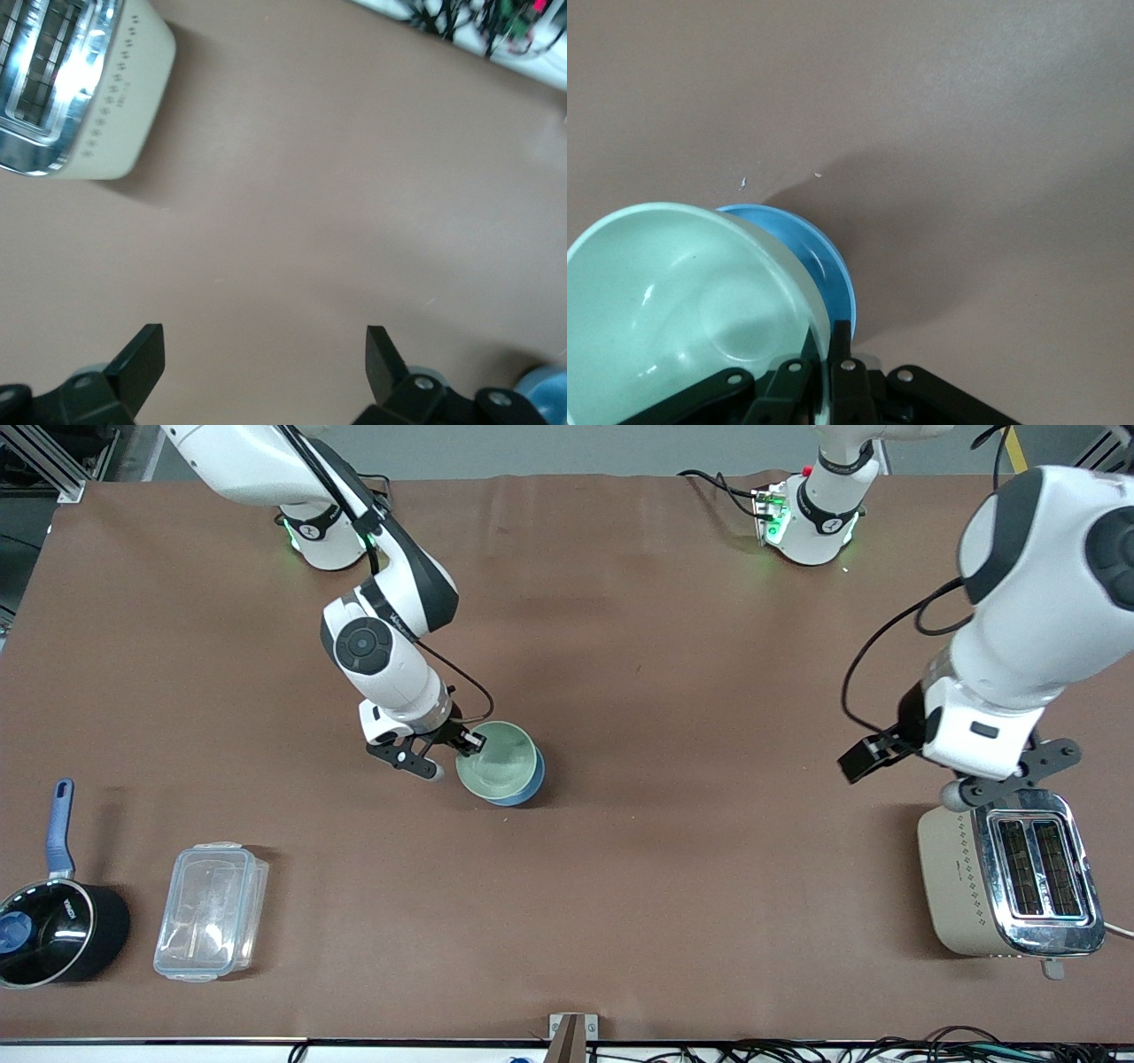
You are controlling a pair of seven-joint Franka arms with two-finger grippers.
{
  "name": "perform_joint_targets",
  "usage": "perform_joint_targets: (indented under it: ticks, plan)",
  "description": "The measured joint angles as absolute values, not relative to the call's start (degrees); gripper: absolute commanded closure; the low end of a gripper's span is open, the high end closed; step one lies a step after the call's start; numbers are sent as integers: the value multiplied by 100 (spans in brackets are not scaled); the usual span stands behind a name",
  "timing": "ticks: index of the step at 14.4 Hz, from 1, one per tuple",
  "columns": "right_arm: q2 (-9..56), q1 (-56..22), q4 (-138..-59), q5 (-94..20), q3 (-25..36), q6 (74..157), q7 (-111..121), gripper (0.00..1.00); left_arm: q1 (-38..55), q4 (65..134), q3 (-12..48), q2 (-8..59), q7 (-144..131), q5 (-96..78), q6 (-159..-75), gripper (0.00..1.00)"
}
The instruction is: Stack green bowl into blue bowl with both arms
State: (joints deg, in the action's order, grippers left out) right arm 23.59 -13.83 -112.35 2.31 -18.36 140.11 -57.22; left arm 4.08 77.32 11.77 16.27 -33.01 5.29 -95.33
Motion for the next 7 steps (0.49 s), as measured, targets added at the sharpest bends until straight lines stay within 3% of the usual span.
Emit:
perform_joint_targets:
  ticks: [7]
  plan:
    - [2612, -1429, -11200, 462, -1835, 14186, -5928, 90, -13, 7951, 1189, 1028, -1754, 529, -8738, 0]
